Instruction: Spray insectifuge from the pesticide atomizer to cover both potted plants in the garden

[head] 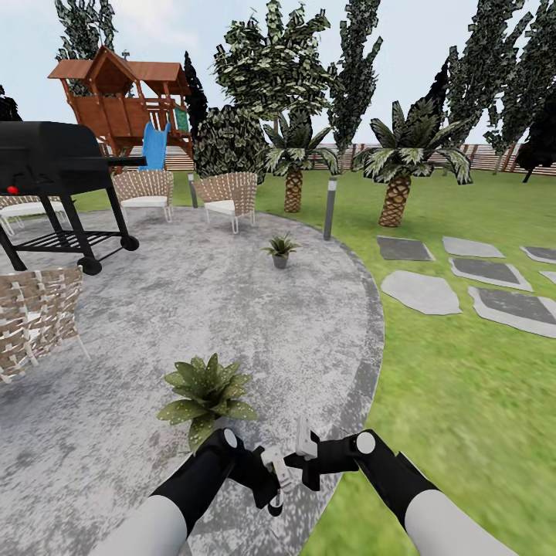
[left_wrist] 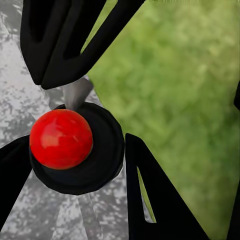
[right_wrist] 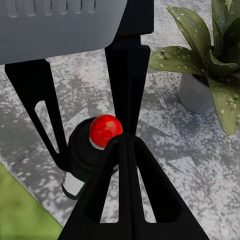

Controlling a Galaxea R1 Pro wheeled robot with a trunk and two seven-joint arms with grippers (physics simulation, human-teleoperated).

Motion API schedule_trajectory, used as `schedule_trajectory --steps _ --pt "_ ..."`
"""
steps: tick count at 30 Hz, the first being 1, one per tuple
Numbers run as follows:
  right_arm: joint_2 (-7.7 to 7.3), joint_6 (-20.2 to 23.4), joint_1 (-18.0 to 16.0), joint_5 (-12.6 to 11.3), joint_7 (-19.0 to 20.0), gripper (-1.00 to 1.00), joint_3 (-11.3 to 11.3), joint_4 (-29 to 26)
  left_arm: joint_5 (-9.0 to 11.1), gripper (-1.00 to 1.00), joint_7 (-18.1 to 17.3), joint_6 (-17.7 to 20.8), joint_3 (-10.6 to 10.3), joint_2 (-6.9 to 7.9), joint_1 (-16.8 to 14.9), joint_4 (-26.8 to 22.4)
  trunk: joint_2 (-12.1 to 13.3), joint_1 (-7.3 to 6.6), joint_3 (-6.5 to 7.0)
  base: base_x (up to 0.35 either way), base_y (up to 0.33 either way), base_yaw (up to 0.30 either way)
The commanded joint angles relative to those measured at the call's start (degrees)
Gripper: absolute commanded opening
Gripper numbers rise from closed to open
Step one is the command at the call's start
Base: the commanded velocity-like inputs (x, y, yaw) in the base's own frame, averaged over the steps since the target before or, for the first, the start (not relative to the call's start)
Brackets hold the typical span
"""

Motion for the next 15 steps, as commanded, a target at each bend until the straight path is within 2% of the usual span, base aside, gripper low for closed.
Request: schedule_trajectory --steps 1,4,8,15 --pt "0.01 -0.30 -0.02 0.49 0.03 -1.00 -0.05 -0.07 -0.11 -1.00 -0.29 0.53 -0.02 -0.02 -0.02 -0.11 -0.02 -0.01 -0.06 0.000 0.000 0.000" --pt "0.01 -0.30 -0.02 0.49 0.03 -1.00 -0.05 0.01 -0.16 -1.00 -0.28 0.53 -0.02 0.03 -0.02 -0.09 -0.02 -0.01 -0.06 0.000 0.000 0.000" --pt "0.01 -0.30 -0.02 0.49 0.03 -1.00 -0.05 0.02 -0.68 -1.00 -0.19 0.31 0.08 1.09 0.16 0.71 -0.02 -0.01 -0.06 0.000 0.000 0.000" --pt "0.01 -0.30 -0.02 0.58 0.03 -1.00 -0.05 0.25 -0.38 -1.00 -0.19 0.20 0.15 6.12 0.51 0.76 -0.02 -0.01 -0.06 0.000 0.000 0.000"
